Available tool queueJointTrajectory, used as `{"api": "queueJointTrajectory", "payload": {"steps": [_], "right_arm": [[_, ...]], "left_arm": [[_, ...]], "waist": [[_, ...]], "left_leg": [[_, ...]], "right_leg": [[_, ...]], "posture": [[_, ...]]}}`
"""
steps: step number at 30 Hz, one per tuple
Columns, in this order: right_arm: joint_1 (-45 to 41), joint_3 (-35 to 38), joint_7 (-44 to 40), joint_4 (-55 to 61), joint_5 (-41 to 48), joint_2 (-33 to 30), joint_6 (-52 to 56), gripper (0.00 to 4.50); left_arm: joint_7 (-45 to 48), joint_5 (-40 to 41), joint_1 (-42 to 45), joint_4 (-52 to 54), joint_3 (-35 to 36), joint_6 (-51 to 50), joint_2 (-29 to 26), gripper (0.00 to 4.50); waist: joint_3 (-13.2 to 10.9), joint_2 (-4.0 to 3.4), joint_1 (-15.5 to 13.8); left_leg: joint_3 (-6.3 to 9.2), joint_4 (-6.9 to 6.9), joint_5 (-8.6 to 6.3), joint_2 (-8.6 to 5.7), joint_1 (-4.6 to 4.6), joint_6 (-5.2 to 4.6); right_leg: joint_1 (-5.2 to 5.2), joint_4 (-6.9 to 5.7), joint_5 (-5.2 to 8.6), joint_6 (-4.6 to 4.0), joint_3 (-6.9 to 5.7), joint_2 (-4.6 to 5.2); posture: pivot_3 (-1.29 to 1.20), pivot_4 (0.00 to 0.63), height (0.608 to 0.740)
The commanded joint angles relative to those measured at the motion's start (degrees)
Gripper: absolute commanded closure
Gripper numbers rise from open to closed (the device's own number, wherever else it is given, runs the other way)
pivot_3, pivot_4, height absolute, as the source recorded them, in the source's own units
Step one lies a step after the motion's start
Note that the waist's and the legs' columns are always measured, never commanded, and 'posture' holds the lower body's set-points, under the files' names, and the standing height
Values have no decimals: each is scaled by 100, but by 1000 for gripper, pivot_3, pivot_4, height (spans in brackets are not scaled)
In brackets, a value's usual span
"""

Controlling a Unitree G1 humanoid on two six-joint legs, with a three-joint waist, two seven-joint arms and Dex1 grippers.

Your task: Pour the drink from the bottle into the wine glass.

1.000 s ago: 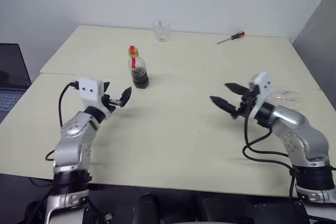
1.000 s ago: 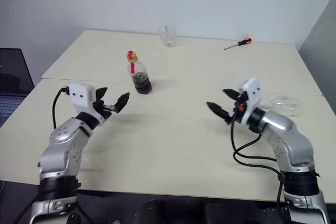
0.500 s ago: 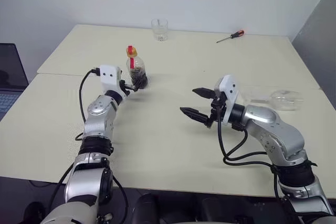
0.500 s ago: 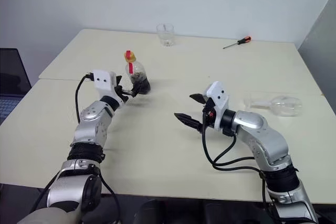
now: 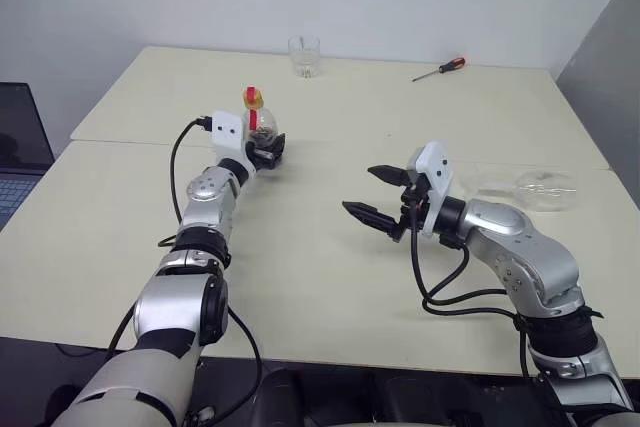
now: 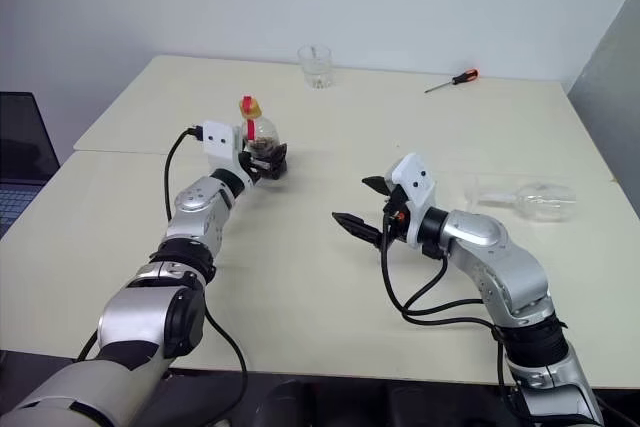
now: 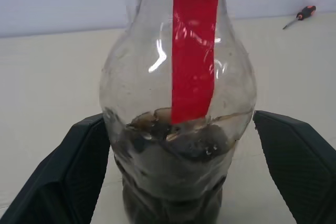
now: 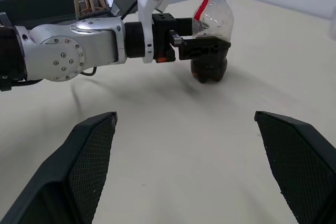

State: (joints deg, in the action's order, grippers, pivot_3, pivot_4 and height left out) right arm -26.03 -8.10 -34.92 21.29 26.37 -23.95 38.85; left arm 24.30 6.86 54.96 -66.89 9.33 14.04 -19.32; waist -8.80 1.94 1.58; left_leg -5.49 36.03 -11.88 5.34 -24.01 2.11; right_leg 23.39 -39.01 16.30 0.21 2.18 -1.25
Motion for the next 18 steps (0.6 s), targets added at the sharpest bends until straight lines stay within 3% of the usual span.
{"api": "queueJointTrajectory", "payload": {"steps": [1,4,7,13,18], "right_arm": [[-92,108,58,320,32,-10,26,0],[-132,104,95,297,-28,-13,27,0],[-95,194,162,334,-25,0,5,0],[-49,266,258,319,-8,10,-21,0],[-164,433,394,158,-124,14,-171,0]], "left_arm": [[14,-125,204,-342,3,187,1,24],[109,-27,336,-501,152,233,4,24],[172,-57,421,-562,164,325,5,586],[142,-120,484,-606,201,373,-26,2282],[377,-123,306,-466,181,443,-101,2756]], "waist": [[0,0,-2],[0,0,-2],[-1,1,-2],[-1,1,4],[-1,1,7]], "left_leg": [[1,0,0,0,0,0],[1,0,0,1,-1,0],[0,1,0,1,-4,0],[-3,1,0,0,-6,1],[-5,1,1,2,-9,1]], "right_leg": [[0,0,0,0,0,0],[2,-1,0,0,-1,0],[4,-2,0,0,-3,0],[7,-2,-1,-1,-2,0],[13,-2,-2,-3,-2,-1]], "posture": [[0,150,740],[0,150,740],[0,150,740],[0,150,740],[0,150,740]]}}
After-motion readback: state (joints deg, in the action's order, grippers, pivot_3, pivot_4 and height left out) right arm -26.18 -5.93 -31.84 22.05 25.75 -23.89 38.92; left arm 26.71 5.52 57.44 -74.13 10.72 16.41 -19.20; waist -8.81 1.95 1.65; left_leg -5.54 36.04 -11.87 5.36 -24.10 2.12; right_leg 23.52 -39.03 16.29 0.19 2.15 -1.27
